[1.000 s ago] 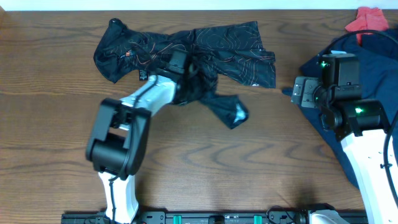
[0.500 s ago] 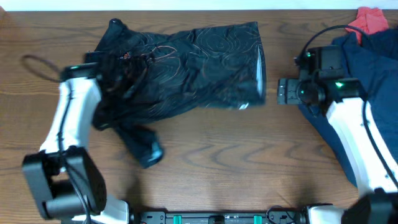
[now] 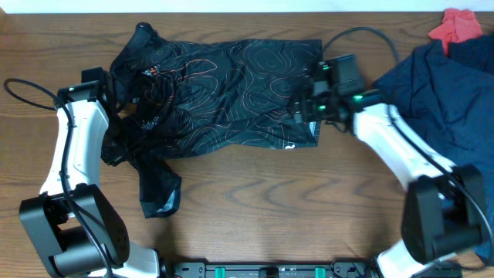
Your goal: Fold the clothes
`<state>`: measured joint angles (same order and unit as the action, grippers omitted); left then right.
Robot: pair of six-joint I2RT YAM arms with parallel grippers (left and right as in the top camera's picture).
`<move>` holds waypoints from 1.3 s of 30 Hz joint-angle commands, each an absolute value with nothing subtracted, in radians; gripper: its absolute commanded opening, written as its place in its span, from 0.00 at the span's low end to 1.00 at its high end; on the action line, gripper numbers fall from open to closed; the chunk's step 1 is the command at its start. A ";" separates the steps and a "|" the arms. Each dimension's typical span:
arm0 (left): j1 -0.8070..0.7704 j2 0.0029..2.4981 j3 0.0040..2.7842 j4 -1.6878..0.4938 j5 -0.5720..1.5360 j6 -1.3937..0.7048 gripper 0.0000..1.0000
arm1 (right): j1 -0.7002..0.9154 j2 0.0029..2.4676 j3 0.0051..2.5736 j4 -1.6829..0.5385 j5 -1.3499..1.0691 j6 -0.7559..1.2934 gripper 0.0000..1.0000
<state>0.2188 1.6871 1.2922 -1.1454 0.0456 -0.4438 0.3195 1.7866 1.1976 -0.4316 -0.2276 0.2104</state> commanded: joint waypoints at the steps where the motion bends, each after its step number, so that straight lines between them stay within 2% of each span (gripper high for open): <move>1: 0.216 1.684 1.279 -1.152 0.044 -0.421 0.06 | 0.360 1.864 1.201 -0.410 -0.081 0.320 0.78; 9: 0.216 1.684 1.279 -1.150 0.044 -0.419 0.06 | 0.361 1.954 1.201 -0.348 -0.087 0.366 0.77; 13: 0.216 1.684 1.279 -1.150 0.044 -0.419 0.06 | 0.361 1.971 1.201 -0.317 -0.124 0.367 0.66; 18: 0.216 1.684 1.279 -1.148 0.044 -0.419 0.06 | 0.360 1.971 1.201 -0.312 -0.123 0.367 0.66; 21: 0.217 1.684 1.279 -1.147 0.044 -0.419 0.06 | 0.360 1.971 1.201 -0.310 -0.124 0.366 0.50; 24: 0.217 1.684 1.279 -1.147 0.044 -0.419 0.06 | 0.361 1.971 1.201 -0.311 -0.125 0.367 0.20; 26: 0.217 1.684 1.279 -1.147 0.044 -0.419 0.06 | 0.361 1.971 1.201 -0.310 -0.125 0.367 0.04; 27: 0.216 1.684 1.279 -1.147 0.044 -0.419 0.06 | 0.361 1.971 1.201 -0.311 -0.124 0.367 0.01; 33: 0.217 1.684 1.279 -1.147 0.044 -0.416 0.06 | 0.348 1.941 1.214 -0.351 -0.124 0.366 0.01; 39: 0.218 1.683 1.289 -1.150 0.045 -0.322 0.07 | 0.281 1.759 1.325 -0.627 -0.040 0.371 0.01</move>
<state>0.2188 1.6871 1.2877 -1.1446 0.0463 -0.3824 0.3256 1.9034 1.2400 -0.5617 -0.1112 0.3622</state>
